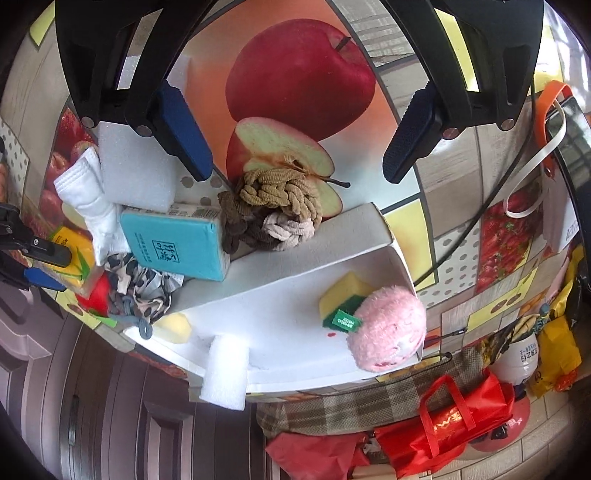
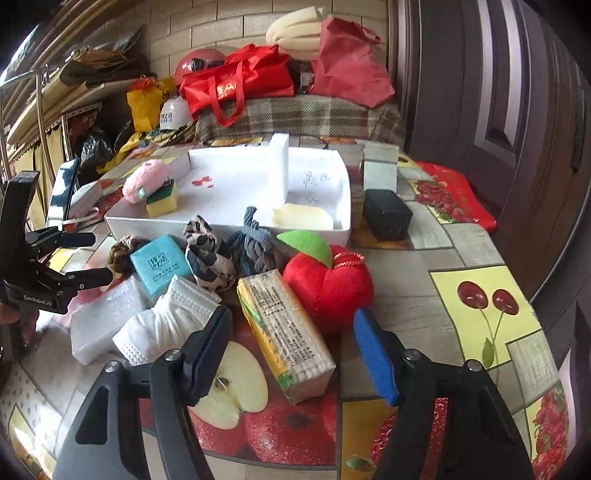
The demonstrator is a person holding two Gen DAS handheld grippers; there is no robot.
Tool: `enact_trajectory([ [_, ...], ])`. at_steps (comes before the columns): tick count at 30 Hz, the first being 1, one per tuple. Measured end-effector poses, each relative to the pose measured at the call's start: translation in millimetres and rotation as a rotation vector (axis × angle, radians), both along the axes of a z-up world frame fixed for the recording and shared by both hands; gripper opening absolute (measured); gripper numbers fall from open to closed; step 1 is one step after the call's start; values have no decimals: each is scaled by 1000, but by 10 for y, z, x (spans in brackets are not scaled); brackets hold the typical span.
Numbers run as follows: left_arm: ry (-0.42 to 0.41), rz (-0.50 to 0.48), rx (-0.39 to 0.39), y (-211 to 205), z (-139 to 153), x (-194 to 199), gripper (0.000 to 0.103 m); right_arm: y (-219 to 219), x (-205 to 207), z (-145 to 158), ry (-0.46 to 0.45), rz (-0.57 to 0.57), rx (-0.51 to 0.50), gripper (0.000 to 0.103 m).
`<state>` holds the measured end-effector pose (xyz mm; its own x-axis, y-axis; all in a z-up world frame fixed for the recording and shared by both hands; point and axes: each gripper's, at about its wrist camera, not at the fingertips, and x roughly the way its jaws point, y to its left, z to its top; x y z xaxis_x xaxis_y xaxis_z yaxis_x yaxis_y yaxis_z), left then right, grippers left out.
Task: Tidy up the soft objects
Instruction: 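Grasp the braided rope knot with left tool while right tool grasps yellow juice carton, then carry the rope knot into the box with left tool while right tool places carton inside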
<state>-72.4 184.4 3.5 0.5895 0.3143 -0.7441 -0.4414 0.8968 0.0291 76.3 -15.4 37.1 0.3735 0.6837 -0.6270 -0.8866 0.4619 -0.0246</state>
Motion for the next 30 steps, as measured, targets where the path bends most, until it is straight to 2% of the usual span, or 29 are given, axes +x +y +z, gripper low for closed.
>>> enact_trajectory([
  [2, 9, -12, -24, 27, -28, 12, 87, 19, 8, -19, 10, 4, -9, 64],
  [10, 4, -25, -55, 82, -20, 144, 86, 93, 14, -88, 30, 18, -52, 56],
  [13, 14, -33, -43, 59, -19, 244, 85, 135, 31, -117, 44, 27, -78, 46],
  [14, 12, -40, -40, 50, -14, 260, 71, 147, 44, -134, 55, 30, -87, 37],
  [15, 5, -54, -37, 26, -3, 262, 52, 156, 57, -149, 66, 34, -94, 29],
  [16, -3, -60, -29, 7, 13, 255, 43, 161, 62, -149, 70, 37, -95, 28],
  [20, -29, -43, -8, -2, 54, 200, 38, 93, 6, -77, 35, 49, -48, 24],
  [23, -89, -29, 14, -23, 134, 95, 38, 0, -37, 2, 1, 49, 15, 24],
  [26, -174, -8, 77, -103, 254, -52, 38, -153, -17, 84, -17, 9, 98, 24],
  [30, -362, 15, 221, -333, 455, -379, 38, -417, -161, 232, -137, -61, 240, 24],
])
